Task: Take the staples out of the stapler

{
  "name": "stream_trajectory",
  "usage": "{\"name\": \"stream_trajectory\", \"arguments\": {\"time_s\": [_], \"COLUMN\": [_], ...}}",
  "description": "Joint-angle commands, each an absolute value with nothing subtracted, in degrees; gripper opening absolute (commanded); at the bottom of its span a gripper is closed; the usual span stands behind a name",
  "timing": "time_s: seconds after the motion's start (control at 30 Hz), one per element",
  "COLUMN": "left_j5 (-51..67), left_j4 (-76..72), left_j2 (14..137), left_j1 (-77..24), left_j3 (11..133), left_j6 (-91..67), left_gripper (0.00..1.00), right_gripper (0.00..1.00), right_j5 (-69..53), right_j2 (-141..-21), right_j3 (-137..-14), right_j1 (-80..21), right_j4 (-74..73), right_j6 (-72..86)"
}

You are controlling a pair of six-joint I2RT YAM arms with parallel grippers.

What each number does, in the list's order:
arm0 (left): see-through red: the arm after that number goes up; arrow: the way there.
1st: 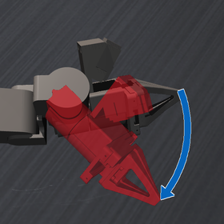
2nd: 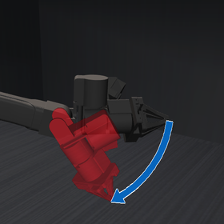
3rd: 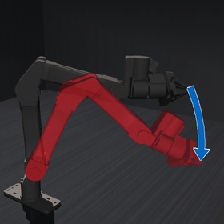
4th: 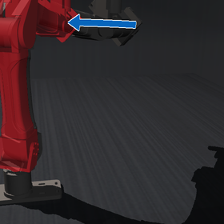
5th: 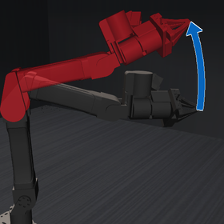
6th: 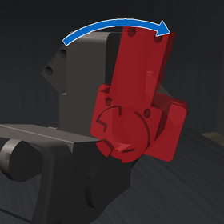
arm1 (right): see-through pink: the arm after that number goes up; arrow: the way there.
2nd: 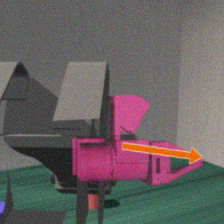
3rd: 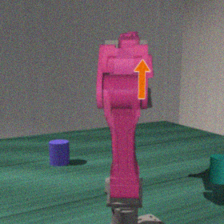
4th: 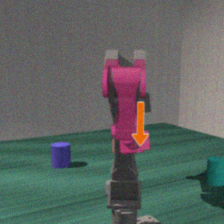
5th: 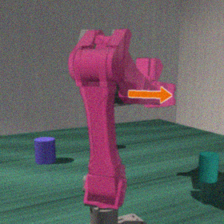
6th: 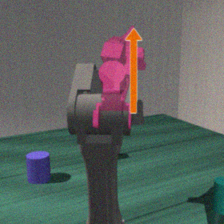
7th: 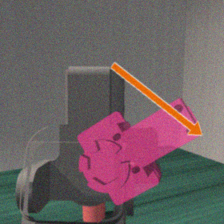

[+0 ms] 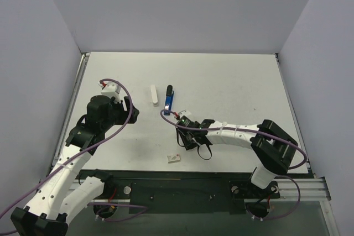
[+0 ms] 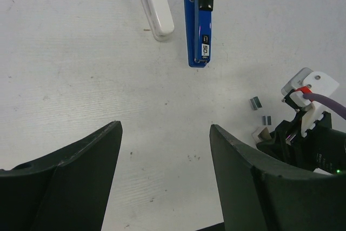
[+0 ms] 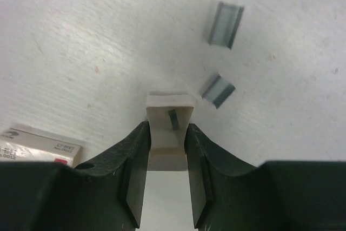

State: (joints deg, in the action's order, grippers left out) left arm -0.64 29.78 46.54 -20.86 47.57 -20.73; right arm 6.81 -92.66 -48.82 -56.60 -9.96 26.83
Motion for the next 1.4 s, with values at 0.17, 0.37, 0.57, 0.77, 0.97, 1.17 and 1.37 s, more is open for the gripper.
{"name": "stream_trajectory", "arguments": {"time_s": [0.17, 0.37, 0.57, 0.77, 0.97, 1.17, 1.37], "left_j5": [1.5, 2.4, 3.6, 3.9, 3.7, 3.7, 3.7], "left_j4": [27.7, 27.4, 26.9, 26.9, 27.1, 27.0, 27.1], "left_j2": [46.5, 46.4, 46.3, 46.1, 45.9, 45.9, 45.8], "left_j1": [-19.6, -19.6, -19.2, -18.8, -18.7, -18.5, -18.4], "left_j3": [47.5, 47.4, 47.3, 47.2, 47.2, 47.0, 47.0], "left_j6": [-20.6, -20.7, -20.7, -20.8, -20.9, -21.0, -21.0], "left_gripper": [0.76, 0.76, 0.76, 0.76, 0.76, 0.76, 0.76], "right_gripper": [0.28, 0.49, 0.52, 0.51, 0.44, 0.29, 0.17], "right_j5": [-2.1, -2.8, -1.6, -2.4, -0.6, -0.8, 2.1], "right_j2": [-100.0, -96.8, -89.4, -85.8, -86.7, -90.2, -93.9], "right_j3": [-61.0, -63.1, -58.2, -54.2, -51.8, -50.2, -51.4], "right_j1": [-54.2, -54.2, -54.3, -55.5, -59.1, -59.8, -59.2], "right_j4": [-9.8, -12.1, -12.9, -13.2, -12.2, -9.8, -9.3], "right_j6": [16.4, 15.2, 18.0, 24.0, 28.1, 30.1, 31.1]}}
